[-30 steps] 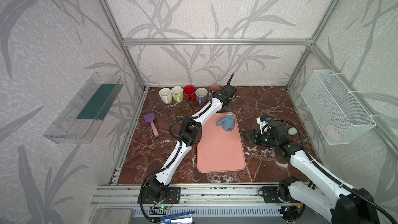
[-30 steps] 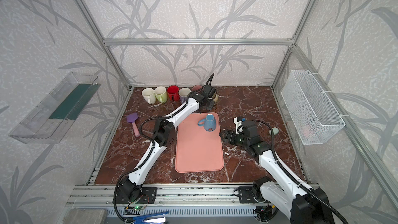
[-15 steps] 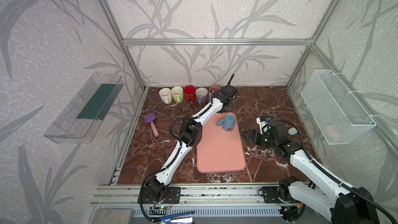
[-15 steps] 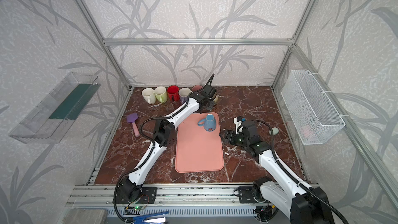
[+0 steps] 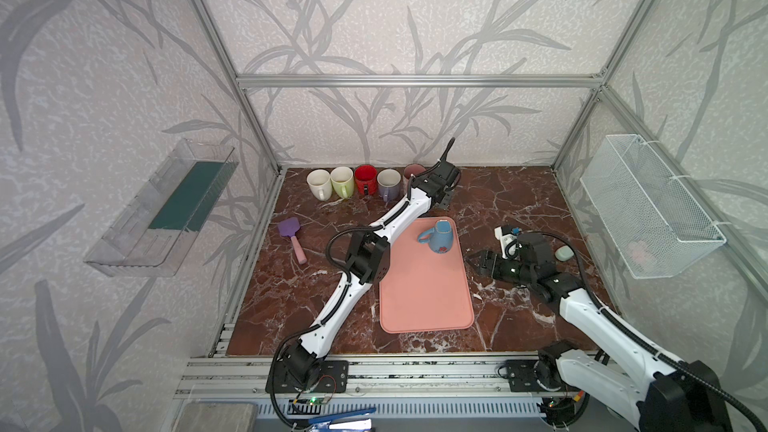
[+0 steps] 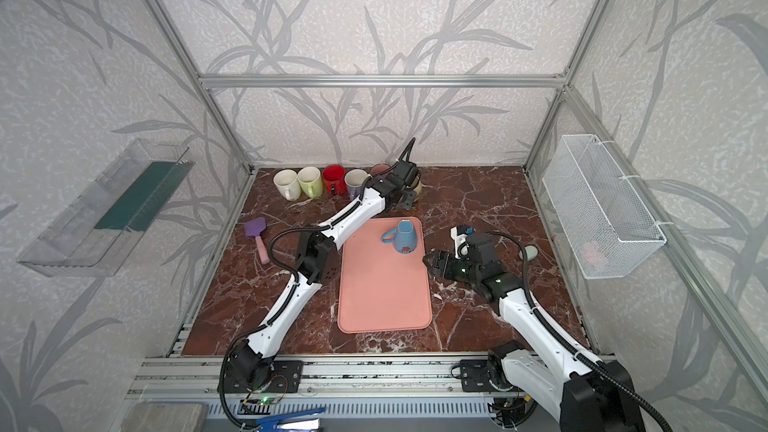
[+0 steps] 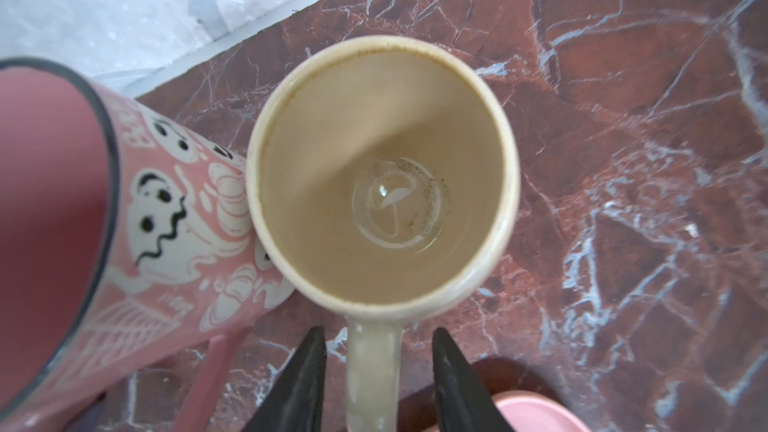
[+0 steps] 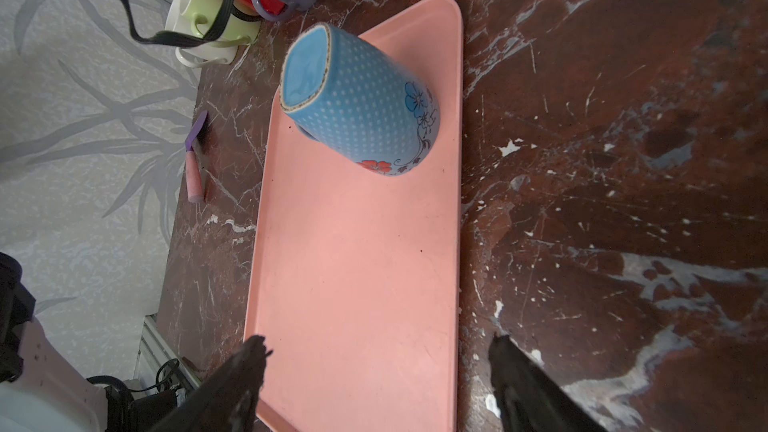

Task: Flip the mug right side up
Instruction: 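Lower the cream mug beside the pink mug and open the left gripper, then move the left gripper over the blue mug's handle on the tray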

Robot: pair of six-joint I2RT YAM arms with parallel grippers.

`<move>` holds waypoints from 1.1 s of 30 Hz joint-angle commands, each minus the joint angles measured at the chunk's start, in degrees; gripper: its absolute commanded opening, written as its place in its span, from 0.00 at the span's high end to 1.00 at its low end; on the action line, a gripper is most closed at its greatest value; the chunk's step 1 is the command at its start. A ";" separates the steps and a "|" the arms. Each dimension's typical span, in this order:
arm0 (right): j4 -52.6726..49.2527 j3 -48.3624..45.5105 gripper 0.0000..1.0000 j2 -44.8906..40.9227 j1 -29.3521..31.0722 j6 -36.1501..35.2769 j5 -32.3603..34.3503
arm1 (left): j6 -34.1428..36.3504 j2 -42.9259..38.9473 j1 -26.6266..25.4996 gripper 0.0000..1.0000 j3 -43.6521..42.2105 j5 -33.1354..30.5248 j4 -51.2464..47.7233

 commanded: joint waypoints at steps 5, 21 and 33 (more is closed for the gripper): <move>-2.21 2.12 0.16 -0.72 -0.25 -1.24 -0.52 | -2.69 -11.64 -0.48 0.50 -3.73 0.09 -0.93; -4.64 5.12 0.16 0.60 -0.18 -2.67 0.66 | -10.32 -38.49 -0.54 0.64 -47.10 2.36 14.19; -5.07 5.72 0.16 3.32 -0.11 -3.54 1.52 | -13.35 -39.09 -0.39 0.70 -58.98 4.99 19.33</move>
